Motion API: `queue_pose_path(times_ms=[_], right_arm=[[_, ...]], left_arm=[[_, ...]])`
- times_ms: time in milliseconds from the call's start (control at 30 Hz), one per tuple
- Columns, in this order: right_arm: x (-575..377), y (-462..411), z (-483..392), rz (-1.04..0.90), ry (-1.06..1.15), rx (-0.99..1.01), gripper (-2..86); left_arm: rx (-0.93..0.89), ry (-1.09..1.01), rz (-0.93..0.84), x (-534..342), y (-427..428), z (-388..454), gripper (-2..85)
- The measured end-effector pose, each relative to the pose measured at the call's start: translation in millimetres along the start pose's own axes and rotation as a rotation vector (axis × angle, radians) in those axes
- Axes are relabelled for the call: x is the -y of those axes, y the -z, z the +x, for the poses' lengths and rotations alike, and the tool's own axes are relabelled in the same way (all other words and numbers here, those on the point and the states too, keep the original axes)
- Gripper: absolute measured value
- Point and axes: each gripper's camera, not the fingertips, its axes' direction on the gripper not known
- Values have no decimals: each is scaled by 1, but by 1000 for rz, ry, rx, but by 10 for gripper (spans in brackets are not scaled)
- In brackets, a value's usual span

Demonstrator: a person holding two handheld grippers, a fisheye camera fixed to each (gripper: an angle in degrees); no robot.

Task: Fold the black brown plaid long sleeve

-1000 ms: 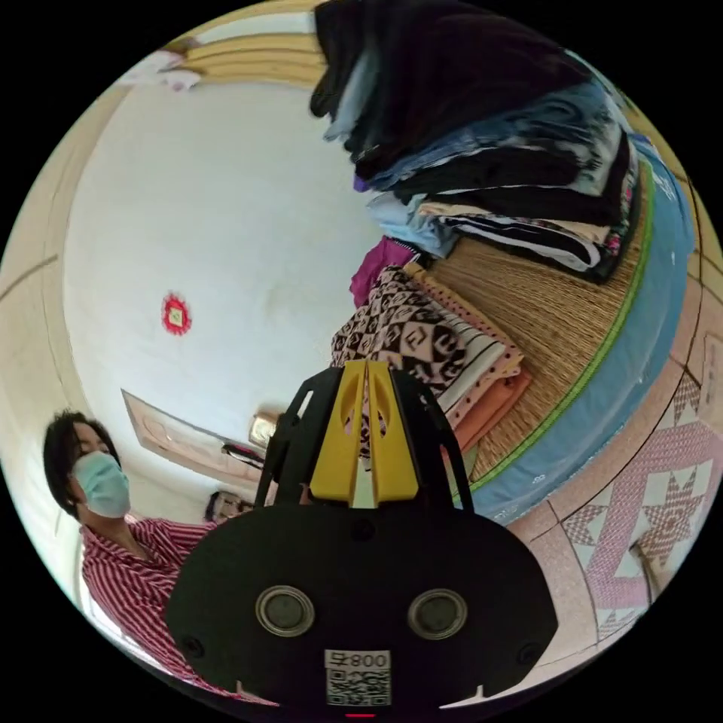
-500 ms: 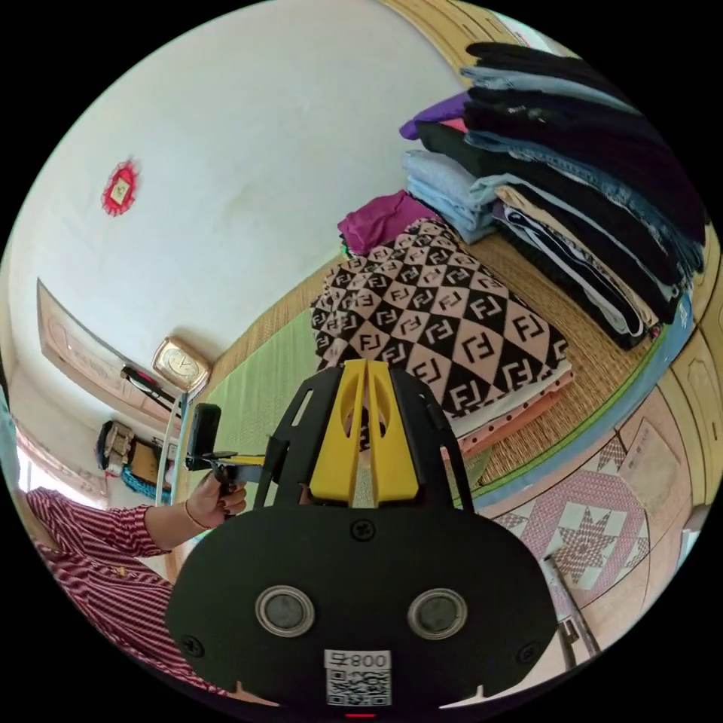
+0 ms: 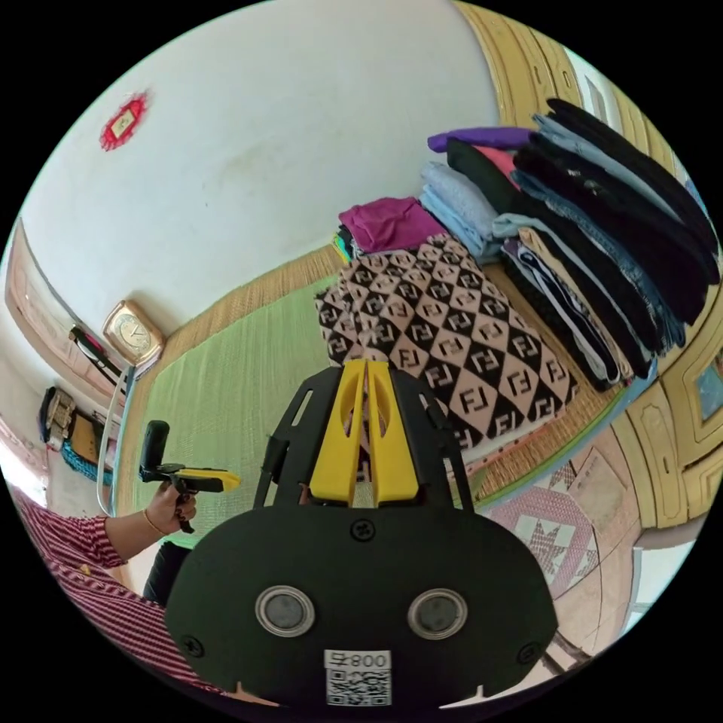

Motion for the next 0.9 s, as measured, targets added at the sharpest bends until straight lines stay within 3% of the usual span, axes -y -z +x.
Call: queue_pose_path(times_ms=[167,433,900], right_arm=[[66,-33,-53,74,114,33,15],[199,-146,-100,25,190,47,59],[392,-306,-67,-123,85,-10,75]], left_arm=[[-3,-9,3,11,29,0,35],[21,-22,-33,34,72,17,35],[-42,155,-114,57,137,58,31]])
